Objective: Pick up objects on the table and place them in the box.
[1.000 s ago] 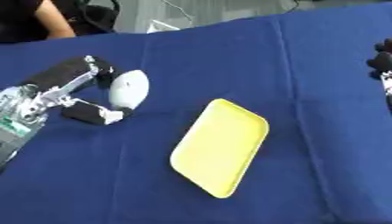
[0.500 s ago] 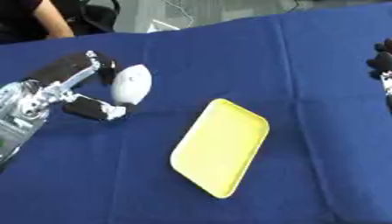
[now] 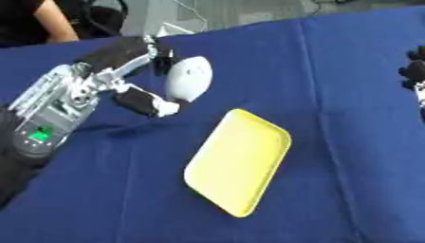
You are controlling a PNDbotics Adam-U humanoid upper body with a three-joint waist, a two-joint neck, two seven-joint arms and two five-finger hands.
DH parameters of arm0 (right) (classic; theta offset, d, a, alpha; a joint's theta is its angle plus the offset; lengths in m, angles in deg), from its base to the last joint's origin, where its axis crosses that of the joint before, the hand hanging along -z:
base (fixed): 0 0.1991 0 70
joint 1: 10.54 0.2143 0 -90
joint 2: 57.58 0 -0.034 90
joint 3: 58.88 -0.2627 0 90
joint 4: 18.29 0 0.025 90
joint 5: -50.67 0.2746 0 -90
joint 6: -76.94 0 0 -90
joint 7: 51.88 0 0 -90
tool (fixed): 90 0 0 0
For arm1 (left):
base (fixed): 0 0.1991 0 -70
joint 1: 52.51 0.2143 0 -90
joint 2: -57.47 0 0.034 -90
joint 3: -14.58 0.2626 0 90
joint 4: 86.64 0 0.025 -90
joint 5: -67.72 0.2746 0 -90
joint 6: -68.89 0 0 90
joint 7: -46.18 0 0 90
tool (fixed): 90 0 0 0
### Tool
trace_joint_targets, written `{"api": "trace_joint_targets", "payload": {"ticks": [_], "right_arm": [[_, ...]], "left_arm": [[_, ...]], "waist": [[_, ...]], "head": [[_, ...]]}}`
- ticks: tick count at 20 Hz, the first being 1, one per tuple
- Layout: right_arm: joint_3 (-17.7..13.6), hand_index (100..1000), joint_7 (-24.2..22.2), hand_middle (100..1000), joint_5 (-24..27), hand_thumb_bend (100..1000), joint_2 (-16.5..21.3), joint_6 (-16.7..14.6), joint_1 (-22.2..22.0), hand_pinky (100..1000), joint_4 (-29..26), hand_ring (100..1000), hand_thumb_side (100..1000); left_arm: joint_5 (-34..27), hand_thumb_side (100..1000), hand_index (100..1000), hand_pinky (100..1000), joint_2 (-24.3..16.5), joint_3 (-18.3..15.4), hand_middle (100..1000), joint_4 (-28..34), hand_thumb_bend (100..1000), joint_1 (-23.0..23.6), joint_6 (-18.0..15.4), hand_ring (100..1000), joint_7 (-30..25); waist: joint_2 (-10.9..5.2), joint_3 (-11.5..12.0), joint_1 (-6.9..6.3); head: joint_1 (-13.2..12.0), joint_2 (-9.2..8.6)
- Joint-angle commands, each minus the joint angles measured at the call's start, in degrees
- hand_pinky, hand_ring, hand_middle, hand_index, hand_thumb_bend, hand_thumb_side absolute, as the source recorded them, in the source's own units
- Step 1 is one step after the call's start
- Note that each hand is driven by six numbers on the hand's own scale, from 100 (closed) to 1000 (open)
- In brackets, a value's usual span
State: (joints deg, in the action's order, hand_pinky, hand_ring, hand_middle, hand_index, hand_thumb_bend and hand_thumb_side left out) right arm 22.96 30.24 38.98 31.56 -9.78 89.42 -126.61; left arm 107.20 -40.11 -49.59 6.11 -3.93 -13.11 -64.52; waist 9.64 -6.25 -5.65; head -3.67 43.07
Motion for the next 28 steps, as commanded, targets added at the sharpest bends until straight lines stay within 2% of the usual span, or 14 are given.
{"api": "trace_joint_targets", "payload": {"ticks": [1,15,23,28], "right_arm": [[-0.1,1000,-0.3,931,0.4,357,0.4,0.0,0.7,866,-0.8,867,933],[-0.1,1000,-0.4,931,0.4,356,0.4,0.0,0.7,866,-0.8,867,933],[0.0,1000,-0.5,931,0.4,355,0.4,-0.1,0.8,866,-0.8,867,934],[0.0,1000,-0.6,931,0.4,354,0.3,-0.1,0.8,866,-0.9,867,934]], "left_arm": [[1.0,410,701,781,0.8,0.2,500,-1.3,100,-1.6,-1.2,501,0.1],[0.8,419,700,782,1.9,1.6,499,-1.6,100,-2.6,-2.3,502,-0.7],[0.2,422,700,791,2.1,5.9,503,1.1,100,-3.9,-4.8,512,-4.4],[0.1,427,699,792,2.2,7.0,503,1.6,100,-3.9,-5.3,512,-5.7]], "waist": [[-0.58,0.0,0.34],[-0.45,0.1,0.41],[-0.42,-0.1,0.35],[-0.49,-0.1,0.37]], "head": [[-0.5,-0.78],[-0.5,-0.73],[-0.7,-0.71],[-0.7,-0.76]]}}
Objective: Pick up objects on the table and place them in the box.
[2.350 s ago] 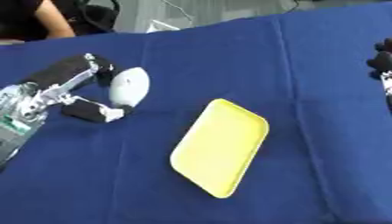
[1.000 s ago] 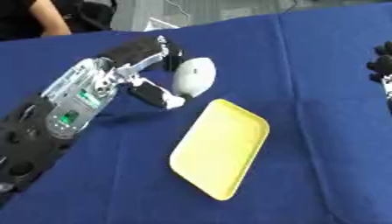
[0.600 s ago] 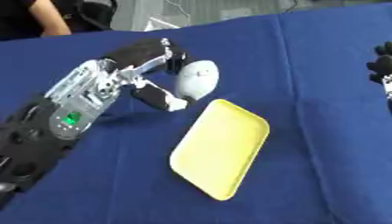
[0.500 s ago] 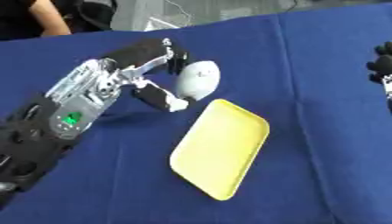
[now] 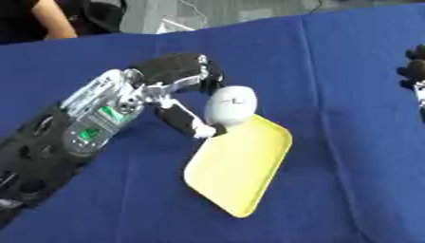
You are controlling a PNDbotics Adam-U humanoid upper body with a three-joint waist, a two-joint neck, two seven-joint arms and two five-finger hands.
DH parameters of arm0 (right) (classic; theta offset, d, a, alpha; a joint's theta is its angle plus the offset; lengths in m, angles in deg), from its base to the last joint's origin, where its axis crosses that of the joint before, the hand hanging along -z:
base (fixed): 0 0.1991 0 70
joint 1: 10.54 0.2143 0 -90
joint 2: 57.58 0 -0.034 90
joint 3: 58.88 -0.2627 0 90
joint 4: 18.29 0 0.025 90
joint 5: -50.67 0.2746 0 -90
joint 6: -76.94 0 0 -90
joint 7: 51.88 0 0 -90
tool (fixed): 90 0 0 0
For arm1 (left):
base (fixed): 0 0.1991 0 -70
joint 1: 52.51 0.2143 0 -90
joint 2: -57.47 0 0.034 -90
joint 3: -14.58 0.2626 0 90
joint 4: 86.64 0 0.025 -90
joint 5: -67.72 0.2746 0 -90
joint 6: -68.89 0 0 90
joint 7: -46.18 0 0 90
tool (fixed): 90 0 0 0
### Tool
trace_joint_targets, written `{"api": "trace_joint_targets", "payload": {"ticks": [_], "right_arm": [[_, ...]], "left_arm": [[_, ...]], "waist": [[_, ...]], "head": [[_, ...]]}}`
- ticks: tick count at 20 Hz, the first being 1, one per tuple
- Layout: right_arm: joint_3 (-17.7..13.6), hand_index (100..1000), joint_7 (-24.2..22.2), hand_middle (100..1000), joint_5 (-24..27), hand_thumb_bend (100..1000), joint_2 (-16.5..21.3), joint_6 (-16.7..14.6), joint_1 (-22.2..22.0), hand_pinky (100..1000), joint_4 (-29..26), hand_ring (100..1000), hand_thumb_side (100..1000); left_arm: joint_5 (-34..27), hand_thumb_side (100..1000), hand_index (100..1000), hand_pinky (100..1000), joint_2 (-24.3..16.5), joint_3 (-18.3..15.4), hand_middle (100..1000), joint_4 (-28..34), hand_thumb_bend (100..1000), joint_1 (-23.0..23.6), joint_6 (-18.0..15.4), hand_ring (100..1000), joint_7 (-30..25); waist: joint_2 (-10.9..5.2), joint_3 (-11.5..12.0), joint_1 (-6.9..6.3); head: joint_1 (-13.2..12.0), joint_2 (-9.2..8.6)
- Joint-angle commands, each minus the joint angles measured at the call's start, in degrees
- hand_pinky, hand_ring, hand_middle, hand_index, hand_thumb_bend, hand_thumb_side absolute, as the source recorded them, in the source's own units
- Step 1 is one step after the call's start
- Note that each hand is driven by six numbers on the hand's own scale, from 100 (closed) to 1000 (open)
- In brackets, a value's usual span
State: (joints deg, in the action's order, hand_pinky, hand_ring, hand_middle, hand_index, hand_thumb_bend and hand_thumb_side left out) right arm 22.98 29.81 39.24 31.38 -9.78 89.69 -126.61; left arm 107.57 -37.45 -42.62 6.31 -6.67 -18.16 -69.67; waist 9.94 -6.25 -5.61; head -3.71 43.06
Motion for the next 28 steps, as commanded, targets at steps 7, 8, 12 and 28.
{"api": "trace_joint_targets", "payload": {"ticks": [7,8,12,28], "right_arm": [[0.0,1000,-0.2,931,0.2,353,0.5,-0.1,0.5,866,-0.8,867,934],[0.0,1000,-0.2,931,0.2,353,0.5,-0.1,0.6,866,-0.8,867,934],[0.0,1000,-0.2,931,0.2,352,0.5,-0.1,0.6,866,-0.9,867,934],[0.1,1000,-0.2,931,0.3,348,0.4,-0.1,0.7,865,-1.0,867,934]], "left_arm": [[-0.2,429,699,792,-0.3,0.5,503,1.2,100,-1.0,-0.4,512,-1.0],[-0.2,431,699,792,-0.2,0.6,502,1.2,100,-1.0,-0.5,513,-1.0],[0.2,431,699,795,0.0,1.2,504,0.7,100,-1.3,-1.0,516,-1.4],[4.3,442,698,803,2.2,5.2,509,-6.9,100,-3.1,-6.9,528,-3.3]], "waist": [[-0.72,-0.1,0.33],[-0.71,-0.1,0.33],[-0.65,-0.2,0.30],[-0.53,-0.4,0.36]], "head": [[-0.8,-0.71],[-0.8,-0.73],[-0.8,-0.69],[-1.2,-0.95]]}}
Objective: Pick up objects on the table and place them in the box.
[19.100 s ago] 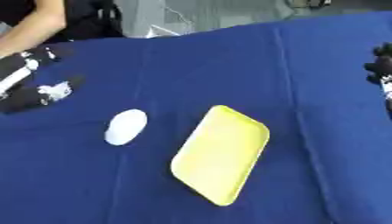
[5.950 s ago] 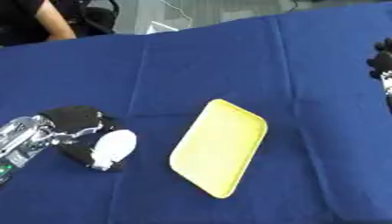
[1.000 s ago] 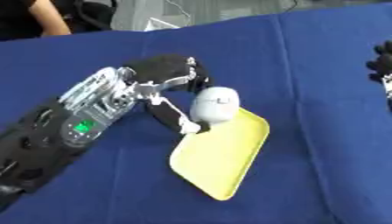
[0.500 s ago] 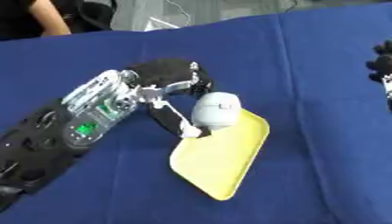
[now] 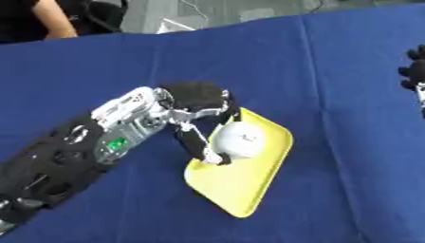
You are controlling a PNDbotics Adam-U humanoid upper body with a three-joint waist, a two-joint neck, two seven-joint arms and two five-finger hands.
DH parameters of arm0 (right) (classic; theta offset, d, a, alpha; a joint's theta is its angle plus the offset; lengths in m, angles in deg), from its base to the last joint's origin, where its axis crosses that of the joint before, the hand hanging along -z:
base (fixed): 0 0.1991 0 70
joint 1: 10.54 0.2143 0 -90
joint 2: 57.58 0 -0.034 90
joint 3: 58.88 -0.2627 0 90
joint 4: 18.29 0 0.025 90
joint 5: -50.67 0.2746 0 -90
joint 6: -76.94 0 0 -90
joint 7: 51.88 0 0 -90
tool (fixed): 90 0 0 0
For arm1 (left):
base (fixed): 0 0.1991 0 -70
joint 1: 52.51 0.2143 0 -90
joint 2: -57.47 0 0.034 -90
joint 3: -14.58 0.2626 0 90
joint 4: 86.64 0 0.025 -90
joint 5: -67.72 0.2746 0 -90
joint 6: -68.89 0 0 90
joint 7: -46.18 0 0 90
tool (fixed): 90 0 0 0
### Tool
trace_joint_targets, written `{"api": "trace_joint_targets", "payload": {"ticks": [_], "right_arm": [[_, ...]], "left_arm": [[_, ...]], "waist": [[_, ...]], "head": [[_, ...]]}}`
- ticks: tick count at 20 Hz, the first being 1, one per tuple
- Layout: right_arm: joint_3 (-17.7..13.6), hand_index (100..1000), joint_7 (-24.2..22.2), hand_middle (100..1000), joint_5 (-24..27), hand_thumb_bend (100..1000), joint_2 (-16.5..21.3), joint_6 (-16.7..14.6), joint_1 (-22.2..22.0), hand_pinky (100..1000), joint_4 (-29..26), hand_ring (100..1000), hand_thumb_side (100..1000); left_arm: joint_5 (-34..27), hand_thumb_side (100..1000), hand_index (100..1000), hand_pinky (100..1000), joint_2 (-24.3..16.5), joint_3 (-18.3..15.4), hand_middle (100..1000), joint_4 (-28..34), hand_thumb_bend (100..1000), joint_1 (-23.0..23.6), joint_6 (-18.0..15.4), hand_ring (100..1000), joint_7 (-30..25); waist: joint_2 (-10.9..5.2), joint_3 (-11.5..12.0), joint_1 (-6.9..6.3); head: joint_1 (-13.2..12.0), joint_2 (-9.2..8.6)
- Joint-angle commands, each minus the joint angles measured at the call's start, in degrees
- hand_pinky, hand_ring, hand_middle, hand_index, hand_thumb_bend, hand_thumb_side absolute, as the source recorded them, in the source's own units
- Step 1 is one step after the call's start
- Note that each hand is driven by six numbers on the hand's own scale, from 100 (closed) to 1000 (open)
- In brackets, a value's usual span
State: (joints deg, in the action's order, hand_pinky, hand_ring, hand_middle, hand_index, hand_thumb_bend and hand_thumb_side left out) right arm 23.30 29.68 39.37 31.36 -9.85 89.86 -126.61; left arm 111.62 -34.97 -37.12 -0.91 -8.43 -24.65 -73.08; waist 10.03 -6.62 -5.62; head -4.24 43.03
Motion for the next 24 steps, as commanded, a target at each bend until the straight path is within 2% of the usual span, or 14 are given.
{"api": "trace_joint_targets", "payload": {"ticks": [1,7,9,10,11,12,13,17,24], "right_arm": [[-0.2,1000,-0.1,931,0.1,348,0.5,0.0,0.6,865,-0.9,867,934],[-0.2,1000,-0.1,931,0.2,346,0.4,0.0,0.5,865,-1.0,867,934],[-0.2,1000,-0.1,931,0.2,346,0.4,0.0,0.5,865,-1.0,867,934],[-0.2,1000,-0.1,931,0.2,346,0.4,0.0,0.6,865,-1.0,867,935],[-0.2,1000,-0.1,931,0.2,346,0.4,0.0,0.6,865,-1.0,867,934],[-0.2,1000,0.0,931,0.2,346,0.4,0.0,0.6,865,-1.0,867,934],[-0.2,1000,0.0,931,0.2,345,0.4,0.0,0.6,865,-1.0,867,934],[-0.2,1000,0.0,931,0.2,344,0.4,0.0,0.6,865,-1.0,867,934],[-0.3,1000,0.0,931,0.2,343,0.4,0.0,0.5,865,-1.0,867,935]], "left_arm": [[0.3,443,698,804,-0.2,-0.4,509,0.3,100,-1.3,-0.4,528,0.2],[0.1,455,700,804,-0.1,-0.3,510,0.4,100,-1.3,-0.5,529,0.1],[0.0,592,724,807,-0.1,-0.3,539,0.5,100,-1.4,-0.7,556,0.0],[0.0,765,746,819,-0.1,-0.3,584,0.5,212,-1.4,-0.9,614,0.0],[-0.2,900,770,828,0.0,-0.2,626,0.6,306,-1.4,-1.4,664,-0.1],[-0.4,934,782,830,-0.1,-0.1,641,0.6,330,-1.4,-1.9,677,-0.2],[-0.5,1000,829,838,-0.1,-0.1,698,0.6,405,-1.3,-2.5,723,-0.3],[-0.8,1000,848,848,-0.1,-0.1,743,0.3,463,-1.2,-4.0,764,-1.0],[-0.8,1000,847,853,0.1,-0.2,748,0.1,468,-1.2,-4.8,769,-1.6]], "waist": [[-0.62,0.0,0.38],[-0.62,0.0,0.40],[-0.60,0.0,0.41],[-0.60,0.0,0.41],[-0.58,0.0,0.41],[-0.57,0.0,0.41],[-0.56,-0.1,0.41],[-0.55,-0.1,0.42],[-0.57,0.0,0.46]], "head": [[-0.7,-0.94],[-0.7,-0.98],[-0.7,-0.99],[-0.7,-0.99],[-0.7,-1.01],[-0.7,-1.01],[-0.7,-1.00],[-0.7,-0.96],[-0.6,-0.97]]}}
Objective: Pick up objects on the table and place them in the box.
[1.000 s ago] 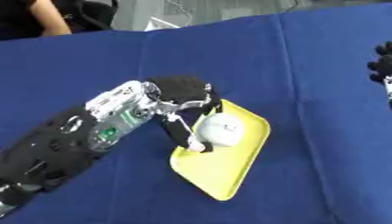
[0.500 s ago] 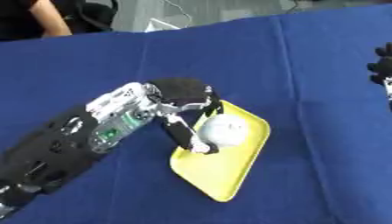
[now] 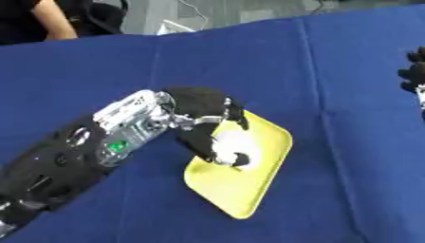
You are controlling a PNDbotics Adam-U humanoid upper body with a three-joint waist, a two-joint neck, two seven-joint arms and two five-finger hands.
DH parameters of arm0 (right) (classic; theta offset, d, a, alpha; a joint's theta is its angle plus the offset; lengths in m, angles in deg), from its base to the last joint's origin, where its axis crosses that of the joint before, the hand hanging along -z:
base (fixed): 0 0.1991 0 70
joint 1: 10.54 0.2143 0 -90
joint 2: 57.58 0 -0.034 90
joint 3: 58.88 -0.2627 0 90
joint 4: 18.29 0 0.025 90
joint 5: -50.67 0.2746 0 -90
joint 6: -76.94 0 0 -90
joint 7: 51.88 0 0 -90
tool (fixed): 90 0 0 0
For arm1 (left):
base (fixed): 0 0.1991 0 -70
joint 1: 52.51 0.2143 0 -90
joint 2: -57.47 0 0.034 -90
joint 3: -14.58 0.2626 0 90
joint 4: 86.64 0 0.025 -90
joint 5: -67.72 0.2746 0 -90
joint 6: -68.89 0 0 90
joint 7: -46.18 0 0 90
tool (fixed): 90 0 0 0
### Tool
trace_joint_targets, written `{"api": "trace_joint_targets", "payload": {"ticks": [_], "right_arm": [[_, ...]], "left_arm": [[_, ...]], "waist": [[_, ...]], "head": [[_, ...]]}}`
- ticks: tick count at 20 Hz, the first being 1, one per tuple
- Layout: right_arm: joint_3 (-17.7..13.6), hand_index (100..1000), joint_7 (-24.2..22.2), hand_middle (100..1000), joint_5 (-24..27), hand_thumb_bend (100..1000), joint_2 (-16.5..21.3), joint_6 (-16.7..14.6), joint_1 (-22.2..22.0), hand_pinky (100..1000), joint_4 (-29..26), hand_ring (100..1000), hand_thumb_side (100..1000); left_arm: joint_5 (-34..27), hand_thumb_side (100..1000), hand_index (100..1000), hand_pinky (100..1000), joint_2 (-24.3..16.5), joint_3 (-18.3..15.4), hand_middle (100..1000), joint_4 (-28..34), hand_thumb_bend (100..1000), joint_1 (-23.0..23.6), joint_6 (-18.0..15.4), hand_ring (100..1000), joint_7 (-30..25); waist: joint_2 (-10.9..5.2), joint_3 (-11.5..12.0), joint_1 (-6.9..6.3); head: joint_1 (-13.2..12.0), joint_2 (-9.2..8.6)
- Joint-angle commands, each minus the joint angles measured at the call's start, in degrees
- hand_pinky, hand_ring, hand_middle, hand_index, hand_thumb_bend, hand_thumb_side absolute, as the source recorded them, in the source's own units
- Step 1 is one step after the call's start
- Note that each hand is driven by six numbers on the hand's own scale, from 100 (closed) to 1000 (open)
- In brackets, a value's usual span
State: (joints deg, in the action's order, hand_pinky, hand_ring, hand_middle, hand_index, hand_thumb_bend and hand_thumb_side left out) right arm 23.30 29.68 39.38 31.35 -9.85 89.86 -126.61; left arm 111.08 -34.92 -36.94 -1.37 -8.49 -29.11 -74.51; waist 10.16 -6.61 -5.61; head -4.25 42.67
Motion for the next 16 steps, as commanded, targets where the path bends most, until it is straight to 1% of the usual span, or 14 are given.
{"api": "trace_joint_targets", "payload": {"ticks": [1,11,13,14,15,16], "right_arm": [[-0.3,1000,0.0,931,0.2,342,0.4,0.0,0.5,865,-1.0,867,935],[-0.3,1000,0.0,931,0.2,339,0.4,0.0,0.5,865,-1.0,867,935],[-0.3,1000,0.0,930,0.2,338,0.4,0.0,0.5,865,-1.0,867,935],[-0.3,1000,0.0,930,0.2,338,0.4,0.0,0.5,865,-1.0,867,935],[-0.3,1000,0.0,930,0.2,338,0.4,0.0,0.5,865,-1.0,867,935],[-0.3,1000,0.0,930,0.2,338,0.4,0.0,0.5,865,-1.0,867,935]], "left_arm": [[-0.3,1000,846,853,0.0,-0.4,748,0.5,467,-1.2,-0.3,768,-0.2],[-0.5,1000,848,854,0.1,-0.3,748,0.6,454,-1.3,-0.3,769,-0.3],[-0.6,1000,871,856,0.1,-0.3,762,0.7,463,-1.2,-0.2,780,-0.3],[-0.8,1000,901,861,0.1,-0.3,788,0.7,485,-1.2,-0.3,799,-0.3],[-1.2,1000,992,902,0.2,-0.3,889,0.7,510,-1.1,-0.4,895,-0.1],[-3.3,1000,1000,933,0.4,-0.3,928,0.6,501,-0.7,-0.7,931,0.6]], "waist": [[-0.71,0.0,0.45],[-0.70,0.0,0.46],[-0.70,0.0,0.47],[-0.69,0.0,0.47],[-0.68,0.0,0.48],[-0.67,0.0,0.49]], "head": [[-0.6,-0.61],[-0.6,-0.71],[-0.6,-0.75],[-0.6,-0.77],[-0.6,-0.78],[-0.6,-0.78]]}}
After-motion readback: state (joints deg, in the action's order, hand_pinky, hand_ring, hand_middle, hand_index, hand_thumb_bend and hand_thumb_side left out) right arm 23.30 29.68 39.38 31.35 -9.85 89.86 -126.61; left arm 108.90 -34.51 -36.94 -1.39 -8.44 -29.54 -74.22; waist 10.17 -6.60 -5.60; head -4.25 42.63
